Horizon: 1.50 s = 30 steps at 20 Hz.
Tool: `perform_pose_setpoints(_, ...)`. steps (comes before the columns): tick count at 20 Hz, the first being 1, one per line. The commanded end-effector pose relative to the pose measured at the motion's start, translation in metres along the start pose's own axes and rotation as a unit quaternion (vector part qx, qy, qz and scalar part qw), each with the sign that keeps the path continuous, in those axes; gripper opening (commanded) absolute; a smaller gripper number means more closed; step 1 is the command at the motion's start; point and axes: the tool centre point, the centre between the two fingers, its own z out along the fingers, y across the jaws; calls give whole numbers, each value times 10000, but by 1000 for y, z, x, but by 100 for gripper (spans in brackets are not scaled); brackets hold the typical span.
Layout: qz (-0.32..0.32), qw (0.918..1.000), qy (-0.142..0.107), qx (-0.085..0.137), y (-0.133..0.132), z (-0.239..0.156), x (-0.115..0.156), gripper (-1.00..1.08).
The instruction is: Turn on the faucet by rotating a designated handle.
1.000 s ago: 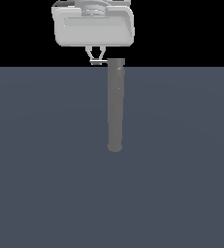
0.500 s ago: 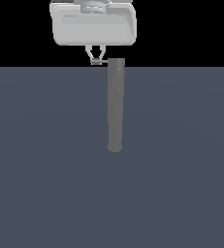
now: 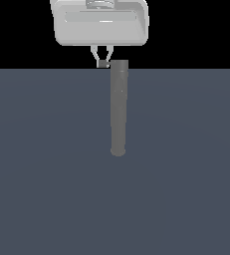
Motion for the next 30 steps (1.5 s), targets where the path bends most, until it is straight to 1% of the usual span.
perform_pose_setpoints(1, 0, 10000, -2, 0, 0, 0, 0, -100)
perform_pose_setpoints(11, -2, 10000, -64, -4, 45, -1, -24, -100)
perform_pose_setpoints(12, -2, 10000, -64, -4, 45, -1, -24, -100)
perform_pose_setpoints(13, -170, 9999, -15, 5, 24, 0, -17, -100)
perform_pose_setpoints(23, -12, 10000, -66, -5, 87, -1, -2, -100)
perform_pose_setpoints(24, -12, 10000, -66, -5, 87, -1, -2, -100)
perform_pose_setpoints(25, -266, 9995, -150, 29, 53, 0, -12, -100)
perform_pose_setpoints(30, -191, 9997, -127, 19, 67, 0, 5, -100)
